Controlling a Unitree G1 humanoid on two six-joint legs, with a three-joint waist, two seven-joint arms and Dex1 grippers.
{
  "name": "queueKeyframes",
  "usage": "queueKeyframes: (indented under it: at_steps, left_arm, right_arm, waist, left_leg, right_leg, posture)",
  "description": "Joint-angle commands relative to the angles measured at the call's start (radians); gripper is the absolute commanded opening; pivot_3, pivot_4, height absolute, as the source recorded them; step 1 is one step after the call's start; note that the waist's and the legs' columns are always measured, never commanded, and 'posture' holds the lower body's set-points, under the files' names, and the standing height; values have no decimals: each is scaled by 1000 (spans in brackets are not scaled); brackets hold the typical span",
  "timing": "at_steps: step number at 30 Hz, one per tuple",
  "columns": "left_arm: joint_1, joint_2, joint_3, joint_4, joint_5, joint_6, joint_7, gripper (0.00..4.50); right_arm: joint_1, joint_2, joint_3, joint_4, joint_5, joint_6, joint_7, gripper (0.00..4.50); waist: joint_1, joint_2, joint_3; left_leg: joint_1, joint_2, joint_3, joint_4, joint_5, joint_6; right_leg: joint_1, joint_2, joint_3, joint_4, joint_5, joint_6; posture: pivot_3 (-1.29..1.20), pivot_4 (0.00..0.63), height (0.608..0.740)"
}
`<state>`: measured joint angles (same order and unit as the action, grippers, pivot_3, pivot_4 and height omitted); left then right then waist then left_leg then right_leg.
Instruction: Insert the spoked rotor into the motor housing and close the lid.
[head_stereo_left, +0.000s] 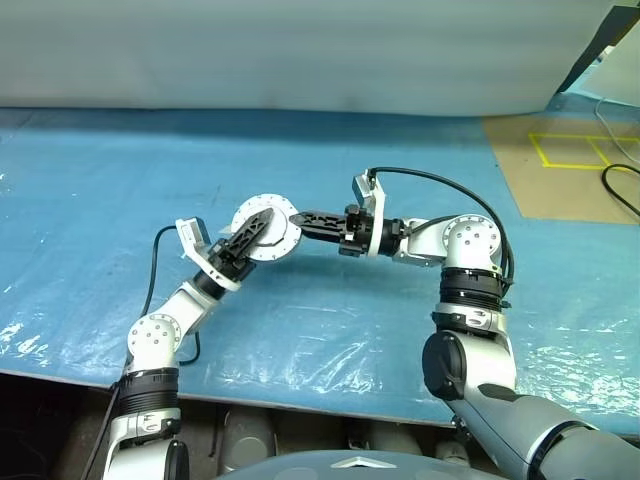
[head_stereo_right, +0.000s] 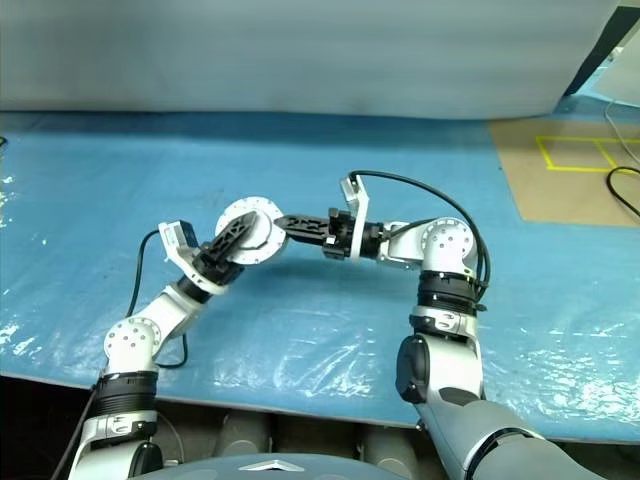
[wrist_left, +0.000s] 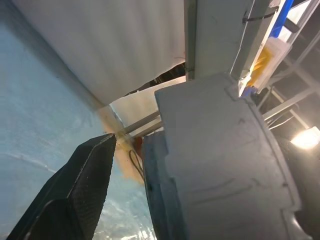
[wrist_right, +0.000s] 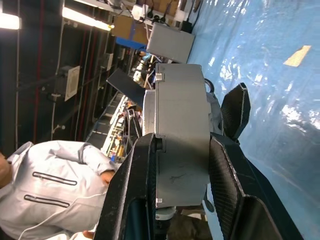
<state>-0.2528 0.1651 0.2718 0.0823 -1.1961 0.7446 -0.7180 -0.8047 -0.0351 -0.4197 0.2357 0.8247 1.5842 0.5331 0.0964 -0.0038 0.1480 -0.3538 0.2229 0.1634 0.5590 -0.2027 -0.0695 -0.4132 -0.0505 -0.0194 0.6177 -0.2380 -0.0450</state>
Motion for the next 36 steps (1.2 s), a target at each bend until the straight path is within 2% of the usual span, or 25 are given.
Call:
queueKeyframes:
  at_steps: [1,3,4,14,20,21,26,36]
  left_arm:
    - [-3,-2,-4,5,26,-3,-17,3547]
    - [-3,0,-12,-3,45,-4,-9,2909]
    - [-5,1,-16,-6,58,-7,-1,2729]
    - [-14,-6,-15,-42,33,10,-24,2715]
    - [-7,-6,-15,-62,44,6,8,2715]
    - [-7,-7,-15,-63,45,6,11,2715]
    - [-22,-8,19,-94,15,9,55,2715]
    - [-75,25,166,-93,-14,-91,129,2715]
  right_arm:
    - [-23,24,-14,-33,71,-7,27,1098]
    - [-22,24,-13,-32,75,-10,25,1098]
    - [-21,25,-12,-33,76,-10,24,1098]
    - [-16,25,6,-38,74,-18,30,1098]
    - [10,14,57,-85,56,-88,46,1098]
    - [9,19,48,-78,54,-103,38,1829]
    - [-8,22,11,-18,71,-68,16,3482]
    - [-11,20,-1,28,47,-92,-14,3482]
  waist:
    - [0,0,0]
    - [-1,0,0]
    - [-1,0,0]
    - [-1,0,0]
    - [0,0,0]
    - [0,0,0]
    - [-1,0,0]
    - [-2,0,0]
  left_leg:
    - [0,0,0,1,0,0]
    - [0,0,0,1,0,0]
    - [0,0,0,2,0,0]
    - [-1,0,-1,2,0,0]
    - [-2,0,-2,2,0,0]
    - [-2,0,-2,2,0,0]
    - [-2,0,-3,3,0,0]
    - [-5,-1,-6,3,0,0]
  right_leg:
    - [0,0,0,1,0,0]
    - [0,0,0,1,0,0]
    - [0,0,0,1,0,0]
    - [0,0,-1,1,0,0]
    - [0,-1,-2,1,0,0]
    - [0,-1,-2,1,0,0]
    - [0,-1,-2,1,0,0]
    - [0,0,-4,1,0,0]
  posture:
    - [0,150,740]
    - [0,150,740]
    - [0,150,740]
    - [0,150,740]
    - [0,150,740]
    - [0,150,740]
    - [0,150,740]
    - [0,150,740]
